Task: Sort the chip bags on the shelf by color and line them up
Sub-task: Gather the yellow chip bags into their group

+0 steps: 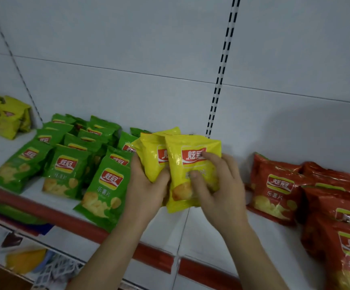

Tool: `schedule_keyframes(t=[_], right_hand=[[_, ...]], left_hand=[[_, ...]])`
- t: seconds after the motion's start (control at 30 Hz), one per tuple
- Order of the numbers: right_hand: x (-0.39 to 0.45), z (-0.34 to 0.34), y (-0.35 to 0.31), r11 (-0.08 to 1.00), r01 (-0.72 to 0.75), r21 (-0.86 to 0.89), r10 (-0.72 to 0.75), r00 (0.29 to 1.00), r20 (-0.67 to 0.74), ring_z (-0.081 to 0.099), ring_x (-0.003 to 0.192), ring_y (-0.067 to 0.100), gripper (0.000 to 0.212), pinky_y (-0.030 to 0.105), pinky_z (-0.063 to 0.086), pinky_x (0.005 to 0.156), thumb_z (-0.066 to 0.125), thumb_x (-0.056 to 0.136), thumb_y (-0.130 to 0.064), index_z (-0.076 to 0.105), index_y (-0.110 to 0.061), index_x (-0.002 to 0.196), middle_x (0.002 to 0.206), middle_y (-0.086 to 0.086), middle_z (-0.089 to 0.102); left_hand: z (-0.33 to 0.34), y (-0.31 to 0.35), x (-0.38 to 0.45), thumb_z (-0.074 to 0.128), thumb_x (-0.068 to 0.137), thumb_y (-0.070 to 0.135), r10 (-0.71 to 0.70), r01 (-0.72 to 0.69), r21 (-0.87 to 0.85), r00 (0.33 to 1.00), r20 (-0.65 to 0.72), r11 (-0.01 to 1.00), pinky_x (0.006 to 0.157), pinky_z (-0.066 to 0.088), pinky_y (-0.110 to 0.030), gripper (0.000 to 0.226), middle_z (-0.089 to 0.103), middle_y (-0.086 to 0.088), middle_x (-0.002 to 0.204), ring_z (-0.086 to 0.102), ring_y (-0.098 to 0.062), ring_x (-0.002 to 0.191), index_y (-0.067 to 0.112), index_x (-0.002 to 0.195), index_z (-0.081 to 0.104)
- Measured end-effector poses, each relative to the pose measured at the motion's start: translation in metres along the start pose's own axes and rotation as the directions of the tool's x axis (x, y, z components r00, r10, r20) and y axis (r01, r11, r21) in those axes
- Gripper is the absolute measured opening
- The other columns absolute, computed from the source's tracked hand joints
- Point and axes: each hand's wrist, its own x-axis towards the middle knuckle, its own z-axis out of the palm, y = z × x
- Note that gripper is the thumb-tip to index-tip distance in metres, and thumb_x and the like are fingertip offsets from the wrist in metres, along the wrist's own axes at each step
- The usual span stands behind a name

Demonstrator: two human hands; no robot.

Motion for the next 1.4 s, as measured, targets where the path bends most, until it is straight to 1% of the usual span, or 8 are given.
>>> schedule_keyframes(t=[0.17,0.4,0.6,0.7,0.8,0.93,1.07,1.4], right_hand=[[-0.012,0.041,-0.038,0.995,-0.018,0.095,0.005,0.991,0.135,0.055,0.124,-0.002,0.056,0.007,0.04,0.097,0.069,0.087,-0.062,0.056,-0.039,0.137,0.135,-0.013,0.055],[-0.045,0.133,-0.131,0.972,0.006,0.234,-0.077,0.953,0.294,0.058,0.129,0.009,0.062,0.042,0.055,0.1,0.066,0.093,-0.061,0.04,-0.044,0.147,0.143,-0.02,0.053],[-0.083,0.234,-0.212,0.956,0.041,0.291,-0.168,0.889,0.425,0.052,0.134,0.001,0.061,0.028,0.051,0.103,0.06,0.097,-0.065,0.035,-0.047,0.149,0.148,-0.021,0.048],[-0.086,0.266,-0.241,0.95,0.067,0.304,-0.203,0.874,0.441,0.05,0.133,-0.001,0.057,0.02,0.046,0.102,0.06,0.098,-0.064,0.037,-0.047,0.147,0.144,-0.021,0.049],[-0.087,0.309,-0.272,0.938,0.085,0.336,-0.241,0.856,0.457,0.048,0.127,-0.013,0.052,0.002,0.038,0.092,0.06,0.1,-0.06,0.034,-0.054,0.144,0.137,-0.027,0.048],[-0.085,0.368,-0.295,0.924,0.093,0.371,-0.275,0.835,0.476,0.045,0.12,-0.021,0.054,-0.002,0.036,0.088,0.065,0.099,-0.052,0.041,-0.044,0.147,0.134,-0.014,0.051],[-0.074,0.433,-0.314,0.907,0.104,0.408,-0.31,0.821,0.479,0.045,0.114,-0.025,0.055,-0.002,0.037,0.086,0.061,0.102,-0.049,0.043,-0.032,0.151,0.133,-0.012,0.05],[-0.019,0.565,-0.348,0.883,0.038,0.468,-0.315,0.788,0.529,0.054,0.115,-0.01,0.058,0.005,0.046,0.082,0.062,0.104,-0.023,0.038,-0.04,0.154,0.137,-0.011,0.048]], left_hand=[[-0.055,0.008,-0.006,0.055,0.094,0.066,0.038,-0.039,-0.009,0.995,-0.092,0.999,0.074,0.041,-0.001,0.049,0.059,0.038,0.113,0.054,0.029,0.098,0.044,0.136,0.044],[-0.191,0.005,-0.003,0.044,0.094,0.067,0.083,-0.064,0.095,0.973,-0.214,0.993,0.073,0.039,-0.003,0.069,0.052,0.04,0.116,0.053,0.029,0.092,0.036,0.155,0.031],[-0.325,-0.015,-0.011,0.044,0.089,0.076,0.031,0.005,0.095,0.926,-0.377,0.995,0.085,0.05,-0.026,0.062,0.057,0.035,0.118,0.06,0.013,0.103,0.046,0.143,0.036],[-0.366,-0.019,-0.011,0.042,0.089,0.082,-0.016,0.042,0.054,0.904,-0.428,0.998,0.1,0.05,-0.044,0.072,0.057,0.019,0.14,0.059,-0.011,0.124,0.048,0.152,0.032],[-0.414,-0.025,0.001,0.046,0.094,0.066,-0.057,0.057,-0.015,0.882,-0.467,0.998,0.091,0.047,-0.037,0.062,0.057,0.028,0.126,0.06,-0.003,0.115,0.051,0.152,0.031],[-0.462,-0.043,0.023,0.052,0.108,0.04,-0.06,0.087,0.029,0.855,-0.515,0.996,0.064,0.046,-0.005,0.042,0.055,0.032,0.114,0.06,0.022,0.088,0.045,0.146,0.035],[-0.513,-0.059,0.063,0.055,0.104,0.048,-0.004,0.075,0.106,0.833,-0.553,0.992,0.076,0.053,-0.016,0.049,0.059,0.03,0.122,0.063,0.013,0.102,0.044,0.149,0.036],[-0.605,-0.07,0.172,0.056,0.103,0.042,-0.014,0.096,0.119,0.832,-0.554,0.988,0.062,0.052,-0.007,0.037,0.063,0.021,0.118,0.065,0.017,0.09,0.046,0.135,0.037]])
